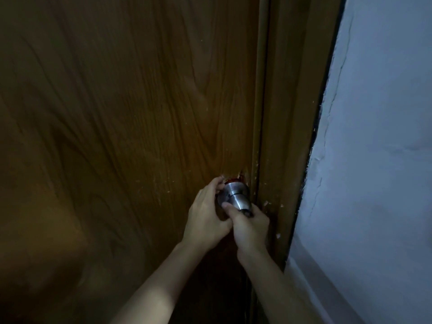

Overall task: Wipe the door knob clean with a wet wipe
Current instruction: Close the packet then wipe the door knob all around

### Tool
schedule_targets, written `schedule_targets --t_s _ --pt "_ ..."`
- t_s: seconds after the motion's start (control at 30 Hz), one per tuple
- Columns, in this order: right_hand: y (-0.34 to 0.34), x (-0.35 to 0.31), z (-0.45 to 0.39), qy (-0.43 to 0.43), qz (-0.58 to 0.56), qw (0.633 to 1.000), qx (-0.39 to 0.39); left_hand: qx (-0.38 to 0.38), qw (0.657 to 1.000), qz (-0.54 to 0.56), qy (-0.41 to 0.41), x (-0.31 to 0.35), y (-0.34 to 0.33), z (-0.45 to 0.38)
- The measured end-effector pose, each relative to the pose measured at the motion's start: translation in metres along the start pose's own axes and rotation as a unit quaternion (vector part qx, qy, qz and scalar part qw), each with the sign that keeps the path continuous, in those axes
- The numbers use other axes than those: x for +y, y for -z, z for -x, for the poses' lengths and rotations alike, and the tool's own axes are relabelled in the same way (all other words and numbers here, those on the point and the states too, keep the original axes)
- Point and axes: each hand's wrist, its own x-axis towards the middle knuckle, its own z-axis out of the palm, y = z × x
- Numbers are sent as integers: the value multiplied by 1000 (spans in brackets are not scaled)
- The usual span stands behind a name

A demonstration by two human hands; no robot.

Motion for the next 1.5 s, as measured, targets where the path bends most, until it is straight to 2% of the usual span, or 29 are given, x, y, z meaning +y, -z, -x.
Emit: schedule_targets --t_s 0.1,0.2,0.27,0.33,0.43,0.53,0.6,0.67,0.77,0.87,0.97,1.07,1.13,1.33,1.43,1.5 --pt "-5 4 3 126 111 984 51 -10 1000 0 -4 -1 0 0" --pt "-4 5 1 251 243 934 68 -14 1000 10 -8 -1 0 0" --pt "-4 4 -1 288 296 909 56 -15 1000 9 -9 -1 0 1" --pt "-2 5 -2 288 293 910 47 -12 1000 5 -9 -1 -1 1" --pt "2 0 -2 246 231 940 47 -13 1000 1 -2 0 -2 0" --pt "5 -3 -4 95 88 991 19 -10 1000 -5 -2 0 -3 0" --pt "3 -2 -1 -15 -33 999 -8 -5 1000 -7 -3 0 -3 1" --pt "0 2 2 -22 -30 999 4 -4 1000 -4 -2 0 -3 1" --pt "-4 6 5 64 33 996 51 -12 1000 2 -1 -1 -1 2" --pt "-5 9 5 153 135 977 69 -19 1000 10 -2 -1 1 2" --pt "-4 8 4 250 232 937 69 -22 1000 9 -7 -2 0 3" --pt "-3 5 1 331 332 883 39 -23 1000 8 -13 -2 0 3" --pt "-2 4 -2 347 355 868 28 -27 1000 8 -12 -2 0 3" --pt "-1 1 -4 233 238 941 60 -21 1000 21 9 0 -1 1" --pt "-1 -3 -3 126 127 983 45 -30 999 40 21 -4 1 3" --pt "0 -3 -5 72 78 994 38 -25 998 53 27 -9 1 9"
